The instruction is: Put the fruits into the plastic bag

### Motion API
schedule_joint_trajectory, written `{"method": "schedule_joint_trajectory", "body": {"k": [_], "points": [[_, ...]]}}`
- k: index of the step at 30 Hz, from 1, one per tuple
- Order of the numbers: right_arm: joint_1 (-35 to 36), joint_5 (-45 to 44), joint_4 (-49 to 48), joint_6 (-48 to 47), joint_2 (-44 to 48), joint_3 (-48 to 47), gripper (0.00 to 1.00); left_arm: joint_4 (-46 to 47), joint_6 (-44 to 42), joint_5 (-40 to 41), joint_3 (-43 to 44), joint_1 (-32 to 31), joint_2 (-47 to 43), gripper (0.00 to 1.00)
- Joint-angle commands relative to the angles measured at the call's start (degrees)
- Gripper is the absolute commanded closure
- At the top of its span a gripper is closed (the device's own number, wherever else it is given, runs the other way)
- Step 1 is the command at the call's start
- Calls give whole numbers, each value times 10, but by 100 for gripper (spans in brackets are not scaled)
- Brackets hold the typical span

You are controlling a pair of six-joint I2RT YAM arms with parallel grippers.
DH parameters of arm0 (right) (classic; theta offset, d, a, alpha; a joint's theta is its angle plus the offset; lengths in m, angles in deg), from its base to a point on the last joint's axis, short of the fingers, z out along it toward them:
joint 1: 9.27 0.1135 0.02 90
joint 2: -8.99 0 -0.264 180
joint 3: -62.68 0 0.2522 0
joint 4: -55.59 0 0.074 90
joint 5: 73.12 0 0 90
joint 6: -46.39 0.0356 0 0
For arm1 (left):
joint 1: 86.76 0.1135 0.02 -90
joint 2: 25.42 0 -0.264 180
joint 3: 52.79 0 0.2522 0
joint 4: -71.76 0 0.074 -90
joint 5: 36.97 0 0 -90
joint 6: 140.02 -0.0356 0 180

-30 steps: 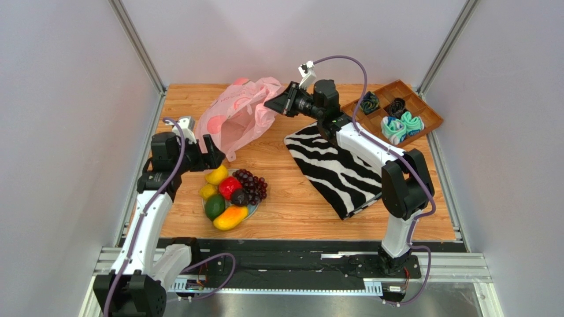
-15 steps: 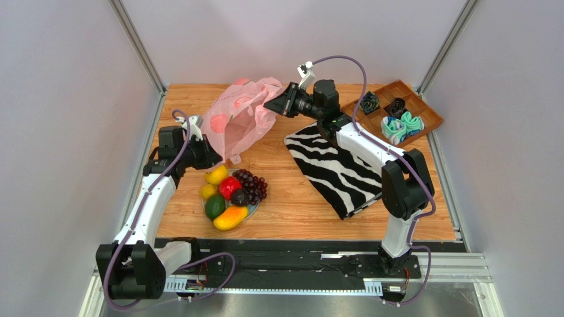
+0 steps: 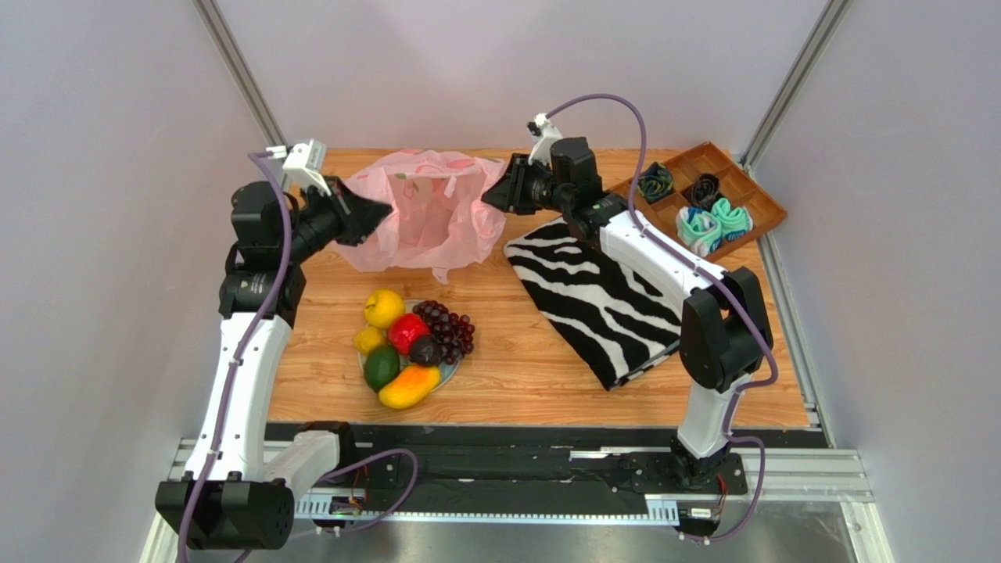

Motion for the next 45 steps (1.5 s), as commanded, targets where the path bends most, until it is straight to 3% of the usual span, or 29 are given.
{"method": "schedule_joint_trajectory", "body": {"k": [1, 2, 5, 7, 14, 25, 33, 41, 45], "points": [[-6, -32, 47, -55, 32, -35, 54, 77, 39, -39, 39, -2, 38, 100], [-6, -26, 53, -59, 34, -36, 38, 82, 41, -44, 48, -2, 56, 100], [-8, -31, 76, -83, 48, -44, 26, 91, 49, -70, 58, 2, 85, 100], [-10, -44, 90, -98, 57, -44, 23, 90, 49, -85, 61, 7, 95, 100], [-6, -84, 113, -143, 136, 1, 23, 88, 25, -73, 29, 20, 83, 100], [135, -129, 91, -186, 231, 143, 24, 68, 21, -55, 15, 27, 72, 100], [265, -164, 117, -206, 188, 170, 22, 58, 14, -46, 16, 28, 75, 100], [336, -159, 101, -214, 108, 135, 22, 52, 12, -44, 18, 28, 76, 100], [361, -206, 112, -243, 62, 104, 21, 50, 10, -43, 19, 29, 77, 100]]}}
